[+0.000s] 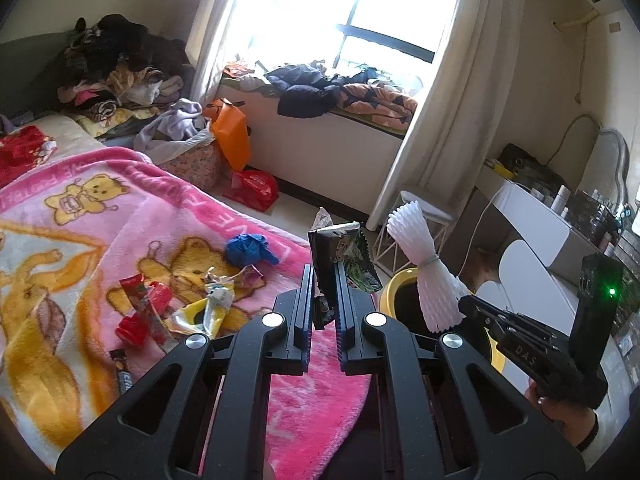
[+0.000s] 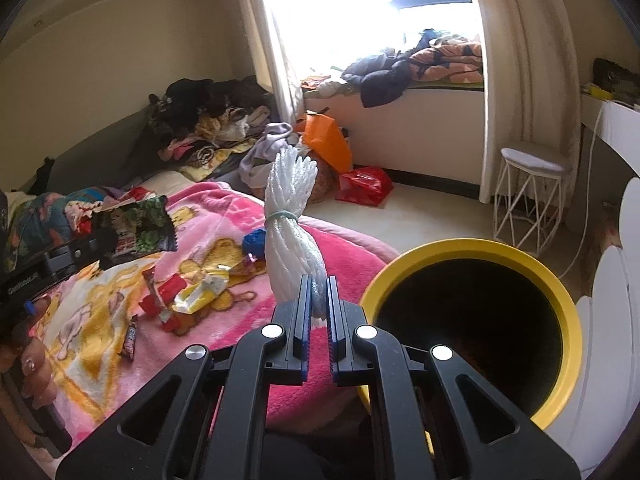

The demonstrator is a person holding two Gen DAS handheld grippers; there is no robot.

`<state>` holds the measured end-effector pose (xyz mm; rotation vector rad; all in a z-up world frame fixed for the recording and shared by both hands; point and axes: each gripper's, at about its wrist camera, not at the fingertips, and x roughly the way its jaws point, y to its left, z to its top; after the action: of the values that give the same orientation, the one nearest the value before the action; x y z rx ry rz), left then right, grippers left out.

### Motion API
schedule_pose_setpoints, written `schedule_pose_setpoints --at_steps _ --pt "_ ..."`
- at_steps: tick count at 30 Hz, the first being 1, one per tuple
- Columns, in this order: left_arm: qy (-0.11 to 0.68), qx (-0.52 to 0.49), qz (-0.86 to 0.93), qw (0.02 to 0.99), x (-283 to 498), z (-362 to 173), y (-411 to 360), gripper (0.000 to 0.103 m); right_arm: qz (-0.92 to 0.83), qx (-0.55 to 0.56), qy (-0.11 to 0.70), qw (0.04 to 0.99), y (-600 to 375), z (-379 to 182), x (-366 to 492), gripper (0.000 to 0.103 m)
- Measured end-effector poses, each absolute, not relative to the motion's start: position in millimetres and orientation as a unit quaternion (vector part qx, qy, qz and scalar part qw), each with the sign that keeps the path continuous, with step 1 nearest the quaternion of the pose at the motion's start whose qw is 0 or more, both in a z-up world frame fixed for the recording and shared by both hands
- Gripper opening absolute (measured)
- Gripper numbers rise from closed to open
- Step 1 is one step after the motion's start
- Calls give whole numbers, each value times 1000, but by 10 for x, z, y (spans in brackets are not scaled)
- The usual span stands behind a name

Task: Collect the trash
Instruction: 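Carry the snack wrapper and white mesh bundle over the yellow bin with both tools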

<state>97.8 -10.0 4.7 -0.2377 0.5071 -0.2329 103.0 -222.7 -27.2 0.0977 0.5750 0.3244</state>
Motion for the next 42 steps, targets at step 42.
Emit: schedule_pose_setpoints --at_steps 42 --pt "292 -50 -206 933 1240 -234 -1263 6 3 134 340 931 -3414 -755 1271 7"
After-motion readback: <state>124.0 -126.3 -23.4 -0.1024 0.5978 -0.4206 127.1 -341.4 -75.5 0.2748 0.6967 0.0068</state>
